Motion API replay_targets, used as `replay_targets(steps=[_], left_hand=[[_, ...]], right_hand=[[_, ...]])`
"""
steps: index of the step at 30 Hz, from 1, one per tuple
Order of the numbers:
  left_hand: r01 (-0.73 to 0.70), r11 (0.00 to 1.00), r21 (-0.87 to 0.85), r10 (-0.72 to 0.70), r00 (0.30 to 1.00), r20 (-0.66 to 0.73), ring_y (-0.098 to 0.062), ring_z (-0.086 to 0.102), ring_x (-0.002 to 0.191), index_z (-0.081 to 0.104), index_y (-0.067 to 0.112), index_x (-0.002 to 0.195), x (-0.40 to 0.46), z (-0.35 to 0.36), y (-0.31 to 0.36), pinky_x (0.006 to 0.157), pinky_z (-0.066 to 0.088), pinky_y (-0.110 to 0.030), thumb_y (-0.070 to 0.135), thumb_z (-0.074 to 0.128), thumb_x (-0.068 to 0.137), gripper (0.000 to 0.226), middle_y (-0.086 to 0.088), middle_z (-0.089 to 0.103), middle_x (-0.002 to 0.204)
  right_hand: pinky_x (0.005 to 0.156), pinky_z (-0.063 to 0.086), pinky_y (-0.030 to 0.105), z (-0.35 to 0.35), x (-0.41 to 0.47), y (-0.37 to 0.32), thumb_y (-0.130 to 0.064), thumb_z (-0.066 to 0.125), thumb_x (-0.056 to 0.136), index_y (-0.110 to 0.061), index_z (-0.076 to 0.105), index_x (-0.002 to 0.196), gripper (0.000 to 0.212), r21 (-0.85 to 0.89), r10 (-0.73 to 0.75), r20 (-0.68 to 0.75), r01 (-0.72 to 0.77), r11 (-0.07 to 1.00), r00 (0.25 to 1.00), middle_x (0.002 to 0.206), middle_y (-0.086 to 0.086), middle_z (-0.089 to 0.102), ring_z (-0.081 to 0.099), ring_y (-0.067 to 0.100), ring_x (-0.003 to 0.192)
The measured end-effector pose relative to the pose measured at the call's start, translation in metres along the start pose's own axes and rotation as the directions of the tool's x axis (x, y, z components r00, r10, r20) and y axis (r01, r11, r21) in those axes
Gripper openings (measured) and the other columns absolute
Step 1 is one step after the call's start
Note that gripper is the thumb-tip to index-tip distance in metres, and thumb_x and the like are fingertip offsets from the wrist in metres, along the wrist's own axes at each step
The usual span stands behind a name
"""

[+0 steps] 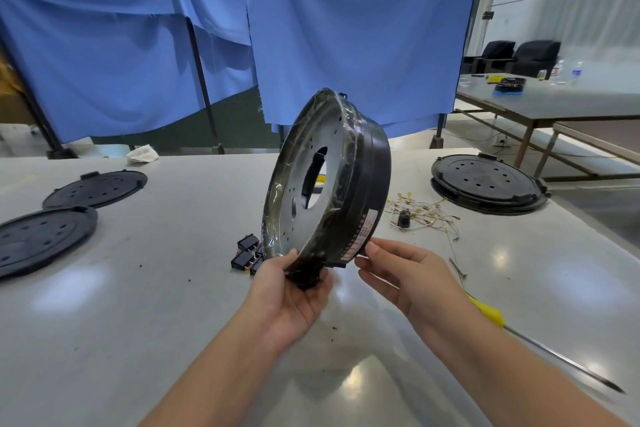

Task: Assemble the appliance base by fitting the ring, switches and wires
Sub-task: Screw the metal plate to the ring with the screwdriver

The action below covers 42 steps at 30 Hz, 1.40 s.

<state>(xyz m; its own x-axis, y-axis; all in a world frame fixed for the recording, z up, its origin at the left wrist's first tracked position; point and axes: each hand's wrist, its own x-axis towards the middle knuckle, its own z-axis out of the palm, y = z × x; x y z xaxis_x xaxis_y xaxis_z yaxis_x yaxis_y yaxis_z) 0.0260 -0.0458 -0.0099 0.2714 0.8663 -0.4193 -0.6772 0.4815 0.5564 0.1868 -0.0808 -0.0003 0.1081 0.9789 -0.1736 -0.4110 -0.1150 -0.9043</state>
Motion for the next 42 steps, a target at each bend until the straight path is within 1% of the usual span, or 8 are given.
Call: replay_targets(steps=[6, 11, 18, 22, 26, 29, 36, 42], left_hand=[[-0.178, 0.975, 0.137, 0.186, 0.981, -0.055, -0.021, 0.062, 0.044, 0.059, 0.002, 0.095, 0.002, -0.001, 0.005, 0.046, 0.056, -0.03, 0.023, 0.046, 0.101, 0.025, -0.014, 0.067, 0.062], [-0.287, 0.894, 0.343, 0.323, 0.945, -0.054, -0.025, 0.072, 0.064, 0.062, 0.004, 0.108, 0.003, -0.002, 0.003, 0.054, 0.057, -0.031, 0.034, 0.057, 0.095, 0.033, -0.017, 0.071, 0.095], [-0.421, 0.775, 0.472, 0.457, 0.889, 0.042, -0.027, 0.073, 0.074, 0.053, 0.017, 0.121, -0.001, -0.003, 0.002, 0.059, 0.058, -0.036, 0.04, 0.068, 0.085, 0.045, -0.011, 0.07, 0.104], [-0.333, 0.797, 0.504, 0.353, 0.934, 0.059, -0.022, 0.071, 0.084, 0.054, 0.021, 0.12, -0.002, -0.003, 0.002, 0.067, 0.059, -0.039, 0.054, 0.082, 0.061, 0.074, -0.006, 0.068, 0.105], [-0.071, 0.912, 0.405, 0.033, 0.994, 0.102, -0.021, 0.068, 0.092, 0.065, 0.013, 0.106, -0.003, 0.0, -0.002, 0.08, 0.058, -0.04, 0.053, 0.087, 0.052, 0.071, -0.008, 0.067, 0.098], [-0.035, 0.897, 0.441, -0.086, 0.964, 0.252, -0.015, 0.068, 0.093, 0.072, 0.015, 0.107, -0.001, 0.0, -0.009, 0.086, 0.055, -0.036, 0.053, 0.082, 0.058, 0.063, -0.003, 0.069, 0.102], [-0.096, 0.889, 0.448, -0.055, 0.949, 0.311, -0.011, 0.066, 0.088, 0.077, 0.021, 0.091, 0.001, -0.002, -0.016, 0.086, 0.056, -0.032, 0.034, 0.073, 0.07, 0.025, 0.001, 0.07, 0.096], [-0.123, 0.911, 0.394, -0.03, 0.932, 0.36, -0.009, 0.067, 0.09, 0.077, 0.02, 0.089, -0.002, 0.0, -0.017, 0.095, 0.051, -0.037, 0.031, 0.078, 0.063, 0.028, 0.002, 0.071, 0.096]], right_hand=[[0.071, 0.057, 0.027, -0.002, 0.002, -0.002, -0.015, 0.079, 0.07, -0.01, 0.079, 0.085, 0.016, -0.065, 0.138, 0.113, -0.131, 0.989, 0.984, 0.101, 0.009, 0.074, 0.071, 0.015, 0.09], [0.073, 0.059, 0.034, 0.0, 0.002, -0.001, -0.048, 0.088, 0.037, -0.006, 0.073, 0.1, 0.077, -0.083, 0.282, 0.094, -0.275, 0.958, 0.955, 0.103, 0.011, 0.07, 0.069, 0.021, 0.097], [0.069, 0.059, 0.032, -0.002, 0.006, 0.003, -0.022, 0.089, 0.049, 0.0, 0.069, 0.094, 0.054, 0.049, 0.325, 0.104, -0.332, 0.942, 0.94, 0.088, 0.012, 0.068, 0.07, 0.022, 0.086], [0.069, 0.059, 0.031, -0.005, 0.012, 0.003, -0.024, 0.077, 0.055, 0.0, 0.066, 0.095, 0.048, 0.15, 0.292, 0.114, -0.307, 0.94, 0.95, 0.084, 0.011, 0.069, 0.071, 0.021, 0.083], [0.076, 0.058, 0.031, -0.007, 0.012, 0.003, -0.017, 0.08, 0.057, -0.001, 0.067, 0.104, 0.051, 0.187, 0.252, 0.15, -0.277, 0.942, 0.956, 0.095, 0.012, 0.069, 0.069, 0.02, 0.088], [0.087, 0.054, 0.03, -0.005, 0.01, 0.003, -0.027, 0.075, 0.055, -0.001, 0.067, 0.114, 0.065, 0.158, 0.24, 0.207, -0.275, 0.948, 0.948, 0.112, 0.013, 0.069, 0.067, 0.02, 0.101], [0.091, 0.051, 0.032, 0.002, 0.006, 0.009, -0.023, 0.072, 0.053, -0.007, 0.071, 0.089, 0.039, 0.098, 0.211, 0.224, -0.238, 0.966, 0.951, 0.099, 0.012, 0.067, 0.063, 0.019, 0.096], [0.078, 0.057, 0.026, 0.001, 0.003, 0.006, -0.026, 0.071, 0.054, -0.008, 0.075, 0.085, 0.036, 0.024, 0.172, 0.28, -0.186, 0.982, 0.945, 0.097, 0.01, 0.069, 0.066, 0.015, 0.09]])
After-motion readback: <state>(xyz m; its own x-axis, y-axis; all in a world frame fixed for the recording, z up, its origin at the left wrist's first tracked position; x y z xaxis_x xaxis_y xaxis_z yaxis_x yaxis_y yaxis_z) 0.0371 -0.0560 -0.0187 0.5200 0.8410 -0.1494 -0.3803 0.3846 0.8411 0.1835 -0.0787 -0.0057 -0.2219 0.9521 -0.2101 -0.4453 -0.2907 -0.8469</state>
